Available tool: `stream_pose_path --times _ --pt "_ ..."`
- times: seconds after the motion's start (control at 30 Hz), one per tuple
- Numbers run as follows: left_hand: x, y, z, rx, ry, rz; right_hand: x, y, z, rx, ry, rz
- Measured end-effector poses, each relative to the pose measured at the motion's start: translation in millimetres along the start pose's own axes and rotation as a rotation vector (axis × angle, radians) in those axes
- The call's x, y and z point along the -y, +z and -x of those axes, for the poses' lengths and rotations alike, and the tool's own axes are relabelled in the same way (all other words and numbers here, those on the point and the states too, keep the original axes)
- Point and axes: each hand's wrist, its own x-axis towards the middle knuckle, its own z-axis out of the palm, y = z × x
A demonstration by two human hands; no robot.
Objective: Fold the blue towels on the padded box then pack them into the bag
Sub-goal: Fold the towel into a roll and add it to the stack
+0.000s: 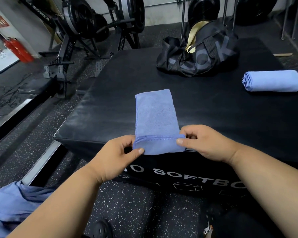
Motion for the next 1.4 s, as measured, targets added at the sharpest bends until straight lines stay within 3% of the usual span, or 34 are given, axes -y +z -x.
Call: stream_pose_path --times 0.1,0.2,0.57,0.7,0.9,1.1,1.4 --pt "-2 7 12 -0.088 0.136 -0.106 -1 -7 7 0.108 -0.007 0.039" --pt "0 11 20 -0.22 0.261 -0.241 -3 -12 13 0.109 -0.006 0.068" --pt "11 22 22 -0.186 0.483 -0.614 -7 -4 23 0.09 -0.112 0.448" --pt "18 25 22 -0.143 0.402 -0.558 -5 -3 23 0.105 -0.105 0.493" --pt "14 25 23 -0.201 0.249 -0.417 -7 -5 19 0.121 -0.078 0.42" --pt "6 26 8 -0.222 -0.087 0.069 1 0 8 -0.053 0.038 0.118" --pt "3 35 -18 -0.379 -0.358 0.169 0 15 -25 -0.303 0.217 0.173"
